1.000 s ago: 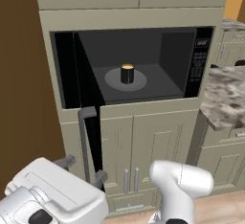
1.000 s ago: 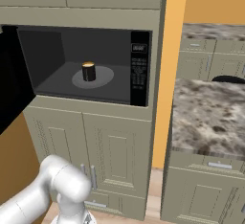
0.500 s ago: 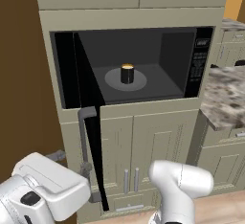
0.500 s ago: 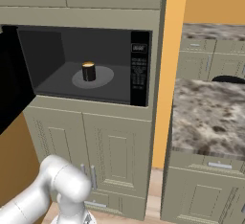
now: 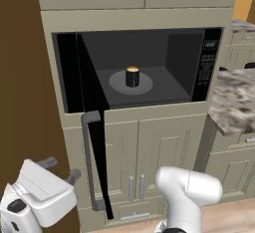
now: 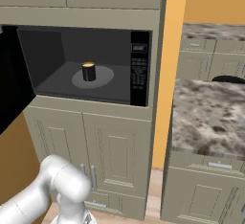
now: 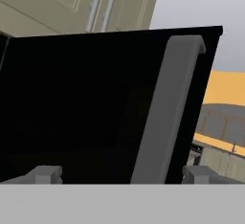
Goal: Pick the mug from the counter and place it inside the microwave. Then close the microwave.
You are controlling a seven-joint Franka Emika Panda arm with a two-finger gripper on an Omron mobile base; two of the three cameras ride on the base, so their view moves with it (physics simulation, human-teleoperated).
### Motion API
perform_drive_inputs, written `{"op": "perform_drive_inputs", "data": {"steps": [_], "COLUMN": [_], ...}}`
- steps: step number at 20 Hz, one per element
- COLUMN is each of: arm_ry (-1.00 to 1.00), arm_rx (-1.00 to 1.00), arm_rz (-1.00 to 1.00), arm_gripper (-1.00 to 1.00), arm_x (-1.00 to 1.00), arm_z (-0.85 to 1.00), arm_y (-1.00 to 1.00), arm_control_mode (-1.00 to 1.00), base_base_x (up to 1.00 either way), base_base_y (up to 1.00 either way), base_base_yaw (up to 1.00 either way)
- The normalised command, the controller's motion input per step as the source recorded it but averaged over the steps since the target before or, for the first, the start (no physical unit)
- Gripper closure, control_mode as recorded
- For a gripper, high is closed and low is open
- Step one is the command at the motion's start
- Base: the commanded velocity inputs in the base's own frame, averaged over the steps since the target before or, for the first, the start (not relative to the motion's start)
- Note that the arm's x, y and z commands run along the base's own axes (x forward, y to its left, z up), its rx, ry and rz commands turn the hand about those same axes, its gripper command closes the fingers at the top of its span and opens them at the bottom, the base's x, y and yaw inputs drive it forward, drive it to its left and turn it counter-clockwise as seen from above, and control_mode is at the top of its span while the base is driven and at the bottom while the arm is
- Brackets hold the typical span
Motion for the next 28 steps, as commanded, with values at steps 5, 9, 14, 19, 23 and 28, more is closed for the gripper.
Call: {"op": "perform_drive_inputs", "data": {"steps": [5,9,14,19,23,28], "arm_ry": [0.0,0.0,0.03,0.07,0.0,0.0], "arm_rx": [0.02,0.03,0.0,0.0,0.0,0.02], "arm_rz": [-0.15,-0.09,0.0,0.0,0.0,0.0], "arm_gripper": [-1.0,-1.0,-1.0,-1.0,-1.0,-1.0], "arm_x": [-0.01,-0.06,0.01,0.1,0.01,0.0], "arm_z": [0.0,0.0,0.0,0.0,0.0,0.0], "arm_y": [-0.09,-0.31,-0.18,-0.03,-0.37,-0.51], "arm_control_mode": [-1.0,-1.0,-1.0,-1.0,-1.0,-1.0], "base_base_x": [0.0,0.0,0.0,0.0,0.0,0.0], "base_base_y": [0.0,0.0,0.0,0.0,0.0,0.0], "base_base_yaw": [0.0,0.0,0.0,0.0,0.0,0.0]}}
